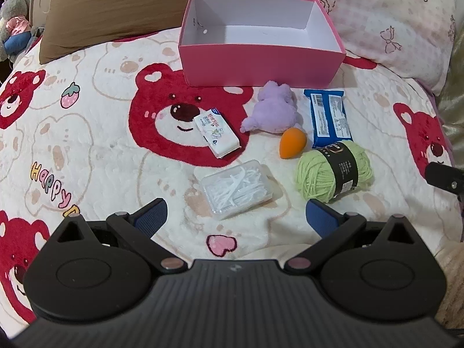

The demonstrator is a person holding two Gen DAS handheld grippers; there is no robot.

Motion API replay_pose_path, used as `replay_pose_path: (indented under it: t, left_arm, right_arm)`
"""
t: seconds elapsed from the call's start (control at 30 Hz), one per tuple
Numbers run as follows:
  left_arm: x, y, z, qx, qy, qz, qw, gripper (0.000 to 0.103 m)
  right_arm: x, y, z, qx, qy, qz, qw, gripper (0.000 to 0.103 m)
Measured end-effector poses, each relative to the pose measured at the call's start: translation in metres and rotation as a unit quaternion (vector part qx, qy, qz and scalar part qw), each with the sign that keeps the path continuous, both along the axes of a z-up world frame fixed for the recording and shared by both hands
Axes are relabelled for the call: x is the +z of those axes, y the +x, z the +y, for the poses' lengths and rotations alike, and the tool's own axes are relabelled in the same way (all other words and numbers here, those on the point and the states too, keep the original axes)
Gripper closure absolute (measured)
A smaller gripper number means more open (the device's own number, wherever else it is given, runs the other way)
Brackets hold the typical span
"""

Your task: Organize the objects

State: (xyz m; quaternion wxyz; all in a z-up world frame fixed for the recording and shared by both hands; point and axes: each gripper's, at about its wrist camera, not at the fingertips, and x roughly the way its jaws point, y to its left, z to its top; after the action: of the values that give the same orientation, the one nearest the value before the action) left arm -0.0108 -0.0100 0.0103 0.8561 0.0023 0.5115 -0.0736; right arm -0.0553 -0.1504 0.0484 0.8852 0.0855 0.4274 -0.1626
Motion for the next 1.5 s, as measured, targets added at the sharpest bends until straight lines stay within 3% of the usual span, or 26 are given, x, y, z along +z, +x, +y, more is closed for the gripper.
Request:
replay_pose_path:
  t: [1.0,1.5]
  left_arm:
    - [-0.0073,0.0003,0.0016,0.008,-0.009,0.017,0.9998,0.000]
    - [-0.0094,0.0001,0.0016,0.008,-0.009,0.020,0.9997,0.000]
  right_arm:
    - [-0.0028,0.0021,0.0055,0.003,-0.005,0.004,1.000,0.005]
    - [-0.0044,0.0014,0.0037,0.029,0.017,0.002,0.999,0.003]
